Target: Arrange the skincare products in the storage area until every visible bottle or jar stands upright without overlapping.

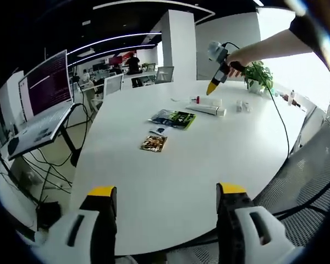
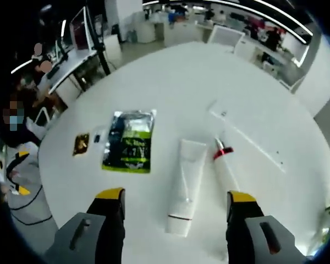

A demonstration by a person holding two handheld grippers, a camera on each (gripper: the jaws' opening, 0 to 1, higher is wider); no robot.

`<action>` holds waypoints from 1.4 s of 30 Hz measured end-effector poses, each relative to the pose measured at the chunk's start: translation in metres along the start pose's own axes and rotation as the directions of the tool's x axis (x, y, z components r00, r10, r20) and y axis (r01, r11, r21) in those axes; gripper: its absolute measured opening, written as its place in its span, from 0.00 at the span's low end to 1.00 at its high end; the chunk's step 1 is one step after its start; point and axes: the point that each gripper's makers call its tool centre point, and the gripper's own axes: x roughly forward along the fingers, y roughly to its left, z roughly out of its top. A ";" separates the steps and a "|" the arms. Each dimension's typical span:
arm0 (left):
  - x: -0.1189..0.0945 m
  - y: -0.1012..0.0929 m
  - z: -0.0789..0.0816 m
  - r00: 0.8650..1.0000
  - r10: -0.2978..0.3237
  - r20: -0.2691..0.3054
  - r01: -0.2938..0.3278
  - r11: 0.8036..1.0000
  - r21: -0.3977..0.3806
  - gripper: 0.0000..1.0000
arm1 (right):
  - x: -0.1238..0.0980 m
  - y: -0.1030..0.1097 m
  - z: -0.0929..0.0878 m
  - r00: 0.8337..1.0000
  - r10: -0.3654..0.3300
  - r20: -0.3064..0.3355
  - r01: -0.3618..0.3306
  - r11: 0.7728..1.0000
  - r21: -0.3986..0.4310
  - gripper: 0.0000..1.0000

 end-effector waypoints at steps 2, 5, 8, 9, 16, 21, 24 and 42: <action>0.000 -0.001 -0.001 1.000 -0.003 -0.003 0.003 1.000 0.003 0.68 | 0.005 0.000 -0.001 1.000 -0.004 -0.011 0.004 1.000 -0.010 0.78; 0.000 -0.001 -0.001 1.000 -0.006 -0.007 0.006 1.000 0.003 0.68 | 0.015 -0.002 -0.002 0.999 -0.002 -0.034 0.001 1.000 -0.011 0.78; 0.001 -0.002 -0.002 1.000 -0.012 -0.011 0.012 1.000 0.005 0.67 | 0.023 -0.005 -0.002 0.999 -0.003 -0.046 0.003 1.000 -0.007 0.78; 0.001 -0.003 -0.002 1.000 -0.014 -0.010 0.015 1.000 0.007 0.66 | 0.026 -0.006 -0.004 0.999 -0.009 -0.052 0.009 1.000 -0.005 0.78; 0.001 -0.004 -0.004 1.000 -0.020 -0.020 0.020 1.000 0.012 0.65 | 0.042 -0.019 -0.010 0.996 -0.031 -0.089 0.032 0.999 0.012 0.74; 0.002 -0.004 -0.006 0.999 -0.024 -0.030 0.024 1.000 0.010 0.65 | 0.050 -0.017 -0.016 0.993 -0.027 -0.117 0.029 0.999 0.016 0.73; 0.002 -0.004 -0.006 0.999 -0.024 -0.032 0.025 1.000 0.011 0.65 | 0.056 -0.019 -0.017 0.991 -0.029 -0.128 0.031 0.999 0.017 0.73; 0.002 0.005 -0.003 1.000 0.017 -0.011 -0.017 1.000 -0.023 0.80 | 0.078 -0.023 -0.015 0.985 -0.038 -0.170 0.045 0.998 0.038 0.66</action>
